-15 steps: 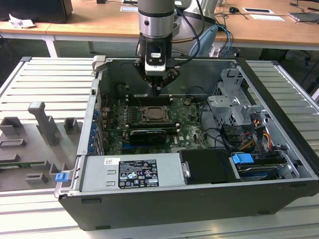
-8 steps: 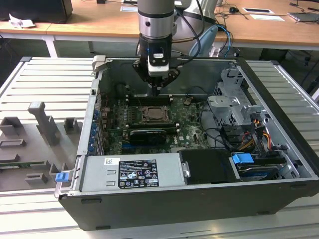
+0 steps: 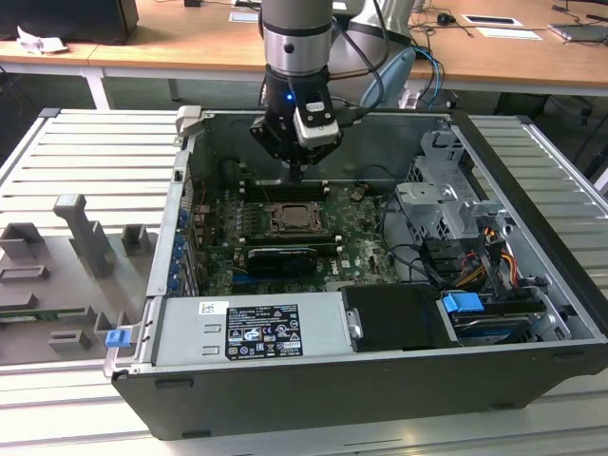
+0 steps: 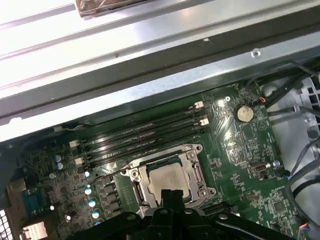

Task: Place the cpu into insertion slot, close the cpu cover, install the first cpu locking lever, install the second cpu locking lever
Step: 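Install the first cpu locking lever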

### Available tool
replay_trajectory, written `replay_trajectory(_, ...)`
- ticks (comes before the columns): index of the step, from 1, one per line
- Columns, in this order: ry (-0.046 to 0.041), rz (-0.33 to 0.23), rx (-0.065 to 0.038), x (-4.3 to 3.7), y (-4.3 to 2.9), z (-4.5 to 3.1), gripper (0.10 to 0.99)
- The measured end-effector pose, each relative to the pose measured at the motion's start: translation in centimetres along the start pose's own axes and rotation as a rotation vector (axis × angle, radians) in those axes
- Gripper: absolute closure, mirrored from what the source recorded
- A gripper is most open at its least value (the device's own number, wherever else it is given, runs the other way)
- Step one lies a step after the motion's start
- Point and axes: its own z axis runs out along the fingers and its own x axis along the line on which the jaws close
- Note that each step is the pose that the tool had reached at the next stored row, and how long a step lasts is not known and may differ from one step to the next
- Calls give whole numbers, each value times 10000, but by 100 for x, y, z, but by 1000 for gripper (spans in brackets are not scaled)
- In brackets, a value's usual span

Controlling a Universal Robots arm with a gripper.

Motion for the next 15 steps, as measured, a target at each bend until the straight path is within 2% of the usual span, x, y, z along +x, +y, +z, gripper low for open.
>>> replay_trajectory(13, 96, -2618, -119, 1, -1, 19, 980)
replay_trajectory(15, 121, -3331, -152, 1, -1, 22, 980)
